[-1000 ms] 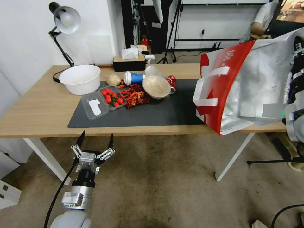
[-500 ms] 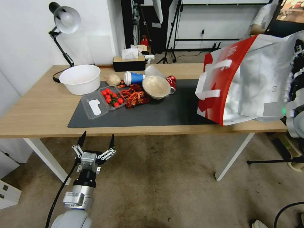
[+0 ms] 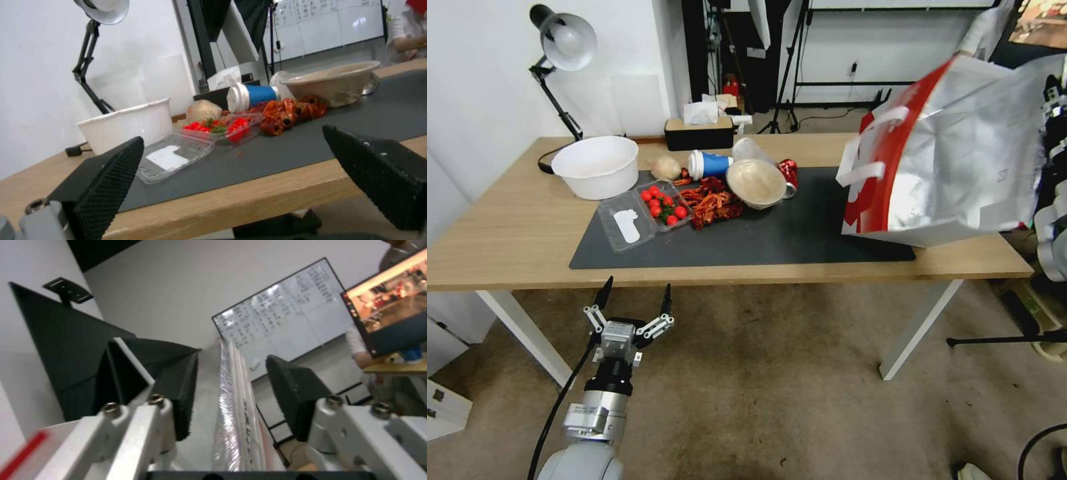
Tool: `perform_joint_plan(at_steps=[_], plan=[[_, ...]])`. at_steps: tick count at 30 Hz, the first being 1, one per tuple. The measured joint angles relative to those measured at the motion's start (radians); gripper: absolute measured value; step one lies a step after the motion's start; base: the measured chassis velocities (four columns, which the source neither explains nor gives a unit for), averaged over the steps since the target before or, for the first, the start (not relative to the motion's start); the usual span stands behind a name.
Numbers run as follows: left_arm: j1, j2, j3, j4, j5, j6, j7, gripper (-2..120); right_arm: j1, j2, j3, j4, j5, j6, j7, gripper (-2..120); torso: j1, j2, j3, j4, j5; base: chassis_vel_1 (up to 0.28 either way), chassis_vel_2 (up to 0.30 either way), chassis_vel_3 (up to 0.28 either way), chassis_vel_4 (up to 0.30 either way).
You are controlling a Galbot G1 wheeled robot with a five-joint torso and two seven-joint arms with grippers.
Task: Pick up the food delivery bag from the floor and place it on the table.
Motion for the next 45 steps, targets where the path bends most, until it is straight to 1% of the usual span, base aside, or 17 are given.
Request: perform_joint_plan(at_steps=[1,4,5,8,9,13,16,22,25,26,29,33,37,40,41,44,45], plan=[[0.0,0.0,0.0,0.0,0.0,0.0,0.0,100,0.0,0.0,0.0,0.0,0.0,0.0,0.0,45,0.0,0.0,0.0,0.0,0.0,0.0,0.0,0.0,0.0],[0.002,-0.004,0.0,0.0,0.001,-0.003,0.0,100,-0.022,0.006,0.01,0.008,-0.03,0.015,-0.062,58,0.0,0.0,0.0,0.0,0.0,0.0,0.0,0.0,0.0],[0.002,-0.004,0.0,0.0,0.001,-0.003,0.0,100,-0.022,0.006,0.01,0.008,-0.03,0.015,-0.062,58,0.0,0.0,0.0,0.0,0.0,0.0,0.0,0.0,0.0],[0.002,-0.006,0.0,0.003,0.001,-0.006,0.0,100,-0.075,0.033,0.032,0.043,-0.082,0.032,-0.147,73,0.0,0.0,0.0,0.0,0.0,0.0,0.0,0.0,0.0],[0.002,-0.006,0.0,0.003,0.001,-0.006,0.0,100,-0.075,0.033,0.032,0.043,-0.082,0.032,-0.147,73,0.0,0.0,0.0,0.0,0.0,0.0,0.0,0.0,0.0],[-0.001,-0.006,0.002,0.01,0.0,-0.011,0.0,100,-0.151,0.075,0.071,0.085,-0.144,0.051,-0.249,92,0.0,0.0,0.0,0.0,0.0,0.0,0.0,0.0,0.0],[-0.002,-0.005,0.003,0.012,-0.003,-0.016,0.0,100,-0.187,0.096,0.095,0.1,-0.159,0.054,-0.293,99,0.0,0.0,0.0,-0.0002,0.0,0.0,0.0,0.0,0.0],[-0.006,0.0,0.003,0.015,-0.018,-0.024,0.0,100,-0.262,0.145,0.127,0.124,-0.198,0.064,-0.376,100,0.0,0.0,0.0,-0.0001,0.0,0.0,0.0,0.0,0.0],[-0.012,0.004,0.0,0.02,-0.037,-0.038,0.005,100,-0.332,0.206,0.147,0.158,-0.264,0.072,-0.441,100,0.0,0.0,0.0,-0.0001,-0.0001,0.0,0.0,0.0,0.0],[-0.012,0.004,0.0,0.02,-0.037,-0.038,0.005,100,-0.332,0.206,0.147,0.158,-0.264,0.072,-0.441,100,0.0,0.0,0.0,-0.0001,-0.0001,0.0,0.0,0.0,0.0],[-0.015,0.007,-0.004,0.024,-0.046,-0.052,0.012,100,-0.382,0.263,0.152,0.186,-0.336,0.084,-0.474,100,0.0,0.0,0.0,-0.0001,-0.0001,0.0,0.0,0.0,0.0],[-0.017,0.009,-0.004,0.024,-0.049,-0.056,0.013,100,-0.41,0.3,0.149,0.193,-0.389,0.099,-0.479,100,0.0,0.0,0.0,0.0,-0.0002,0.0,0.0,0.0,0.0],[-0.018,0.01,-0.004,0.024,-0.05,-0.058,0.012,100,-0.454,0.356,0.142,0.207,-0.471,0.109,-0.478,100,0.0,0.0,0.0,0.0,0.0,0.0,0.0,0.0,0.0],[-0.017,0.01,-0.005,0.027,-0.05,-0.061,0.011,100,-0.502,0.423,0.128,0.225,-0.571,0.11,-0.466,100,0.0,0.0,0.0,0.0,-0.0002,0.0,0.0,0.0,0.0],[-0.017,0.01,-0.005,0.027,-0.05,-0.061,0.011,100,-0.502,0.423,0.128,0.225,-0.571,0.11,-0.466,100,0.0,0.0,0.0,0.0,-0.0002,0.0,0.0,0.0,0.0],[-0.013,0.007,-0.008,0.029,-0.05,-0.064,0.009,100,-0.547,0.49,0.103,0.241,-0.668,0.108,-0.425,100,0.0,0.0,0.0,0.0,-0.0001,0.0,0.0,0.0,0.0],[-0.013,0.007,-0.008,0.029,-0.05,-0.064,0.009,100,-0.547,0.49,0.103,0.241,-0.668,0.108,-0.425,100,0.0,0.0,0.0,0.0,-0.0001,0.0,0.0,0.0,0.0]])
